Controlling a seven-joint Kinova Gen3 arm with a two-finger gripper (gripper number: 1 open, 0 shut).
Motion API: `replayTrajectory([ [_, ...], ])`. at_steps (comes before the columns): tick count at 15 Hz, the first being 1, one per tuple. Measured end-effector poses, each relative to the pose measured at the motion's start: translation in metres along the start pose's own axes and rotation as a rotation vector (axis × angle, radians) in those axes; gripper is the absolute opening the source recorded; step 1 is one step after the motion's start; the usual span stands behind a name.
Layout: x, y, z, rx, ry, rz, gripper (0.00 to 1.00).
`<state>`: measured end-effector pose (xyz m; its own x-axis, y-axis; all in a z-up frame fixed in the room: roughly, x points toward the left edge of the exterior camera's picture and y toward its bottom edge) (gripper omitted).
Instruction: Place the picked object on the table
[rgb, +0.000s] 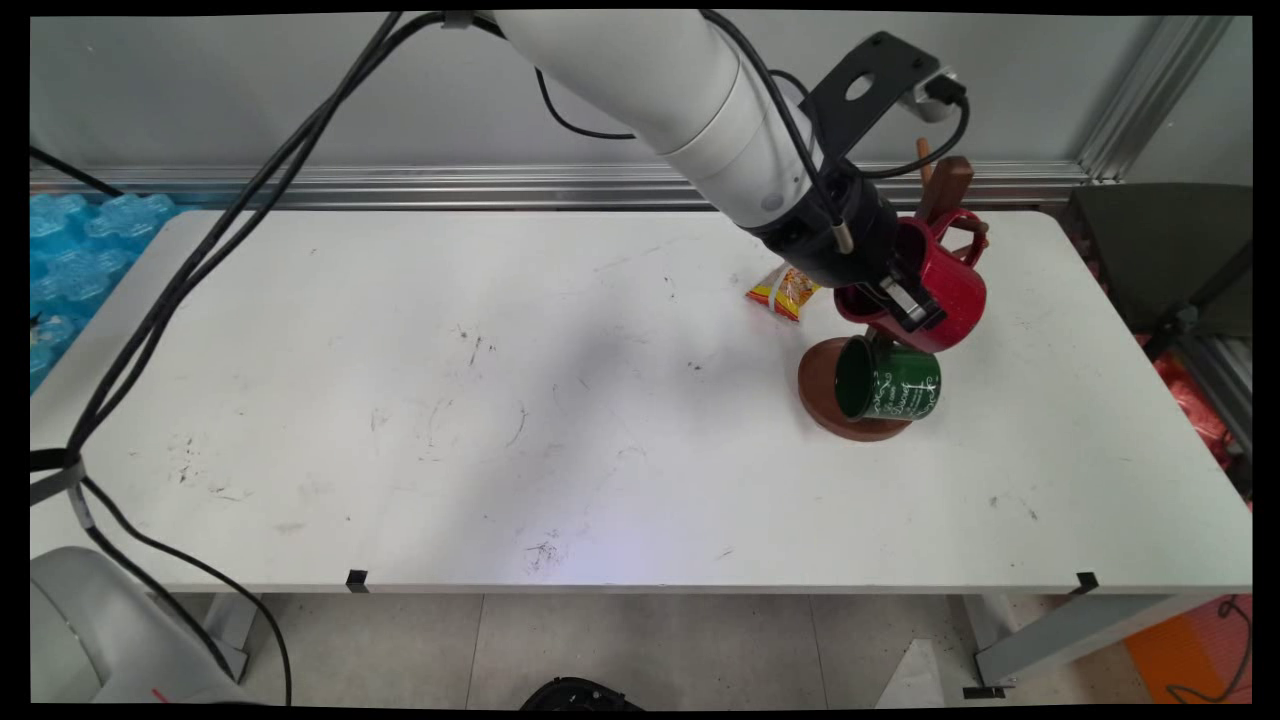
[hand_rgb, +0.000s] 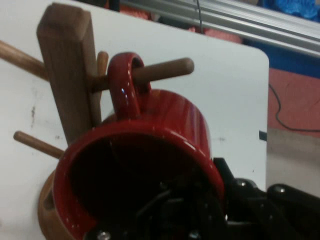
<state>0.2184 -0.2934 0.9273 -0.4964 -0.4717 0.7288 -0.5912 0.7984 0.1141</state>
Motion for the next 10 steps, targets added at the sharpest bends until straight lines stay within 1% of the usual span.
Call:
replayTrajectory([
  [5,0.003,0.002,-0.008,-0.005,0.001,-0.005,0.0],
  [10,0.006,0.009,-0.021,-0.026,-0.001,-0.014,0.0],
])
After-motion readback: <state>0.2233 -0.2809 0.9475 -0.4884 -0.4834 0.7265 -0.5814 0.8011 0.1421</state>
